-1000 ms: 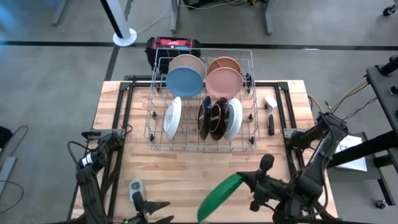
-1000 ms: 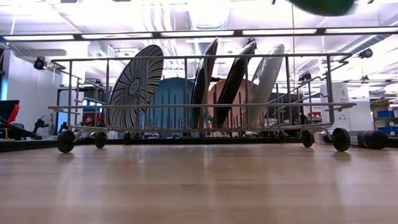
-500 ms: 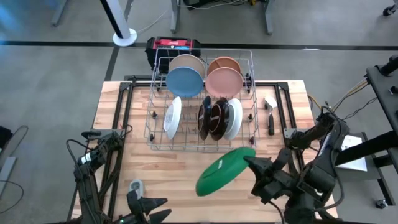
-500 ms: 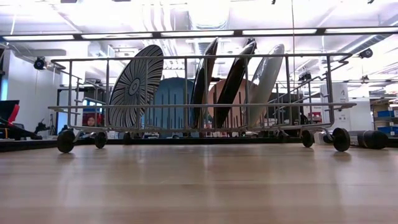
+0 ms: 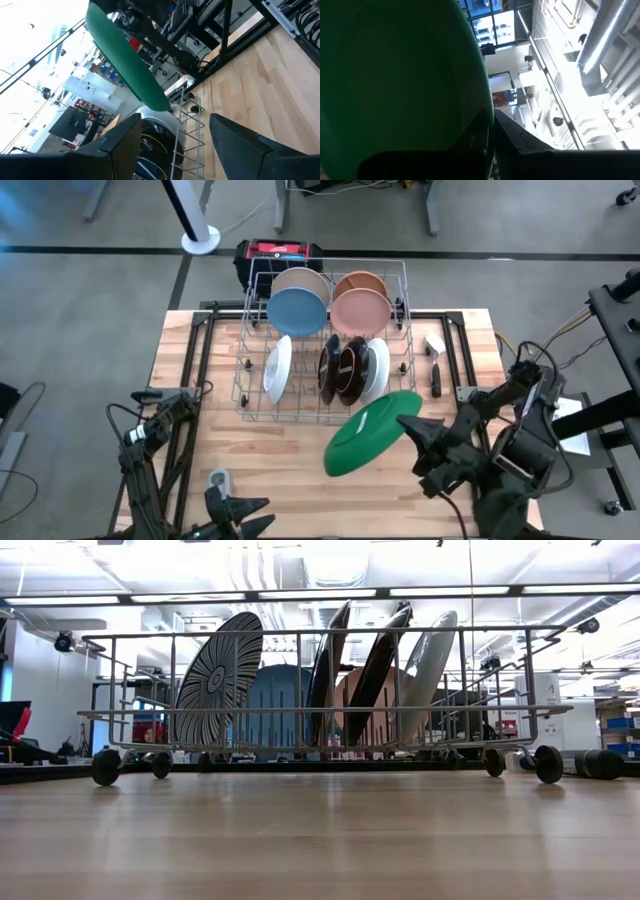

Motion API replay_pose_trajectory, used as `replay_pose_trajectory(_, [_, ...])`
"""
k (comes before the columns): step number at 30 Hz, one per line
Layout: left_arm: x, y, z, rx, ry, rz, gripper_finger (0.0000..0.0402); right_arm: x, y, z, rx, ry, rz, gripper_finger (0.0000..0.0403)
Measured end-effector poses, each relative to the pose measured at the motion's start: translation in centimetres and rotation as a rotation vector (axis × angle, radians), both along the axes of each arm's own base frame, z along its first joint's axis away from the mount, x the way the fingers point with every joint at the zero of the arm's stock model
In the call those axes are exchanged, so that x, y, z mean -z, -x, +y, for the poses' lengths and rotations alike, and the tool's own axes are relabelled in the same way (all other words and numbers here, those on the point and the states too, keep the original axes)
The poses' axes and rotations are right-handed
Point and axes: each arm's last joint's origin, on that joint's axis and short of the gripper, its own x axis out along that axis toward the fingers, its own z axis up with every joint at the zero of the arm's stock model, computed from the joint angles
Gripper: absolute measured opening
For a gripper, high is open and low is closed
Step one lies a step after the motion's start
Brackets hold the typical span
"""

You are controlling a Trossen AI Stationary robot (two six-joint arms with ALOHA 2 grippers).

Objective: Sort dishes
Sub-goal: Put the green plate into the dish rack

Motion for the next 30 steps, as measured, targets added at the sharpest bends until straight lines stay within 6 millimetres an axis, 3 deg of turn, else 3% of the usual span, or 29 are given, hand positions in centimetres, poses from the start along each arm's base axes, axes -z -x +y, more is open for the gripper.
replay_pose_trajectory(8, [2.0, 0.2, 0.4, -0.012, -0.029, -0.011, 0.0223, -2.1, -1.3, -1.6, -0.066, -0.003, 0.073, 0.0])
replay_pose_trajectory(12, [2.7, 0.3, 0.6, -0.013, -0.065, -0.016, 0.0223, -4.3, -2.9, -3.3, -0.075, -0.123, -0.018, 0.0])
replay_pose_trajectory(17, [3.2, 0.6, 1.3, -0.014, -0.082, -0.014, 0.0223, -7.8, -4.4, -7.5, -0.166, -0.356, -0.163, 0.0])
replay_pose_trajectory(21, [3.2, 1.1, 2.2, -0.018, -0.065, -0.008, 0.0223, -9.4, -5.6, -11.3, -0.256, -0.428, -0.199, 0.0])
replay_pose_trajectory(30, [2.7, 3.1, 6.0, -0.026, -0.026, -0.003, 0.0223, -8.4, -10.2, -18.3, -0.383, -0.29, -0.09, 0.0])
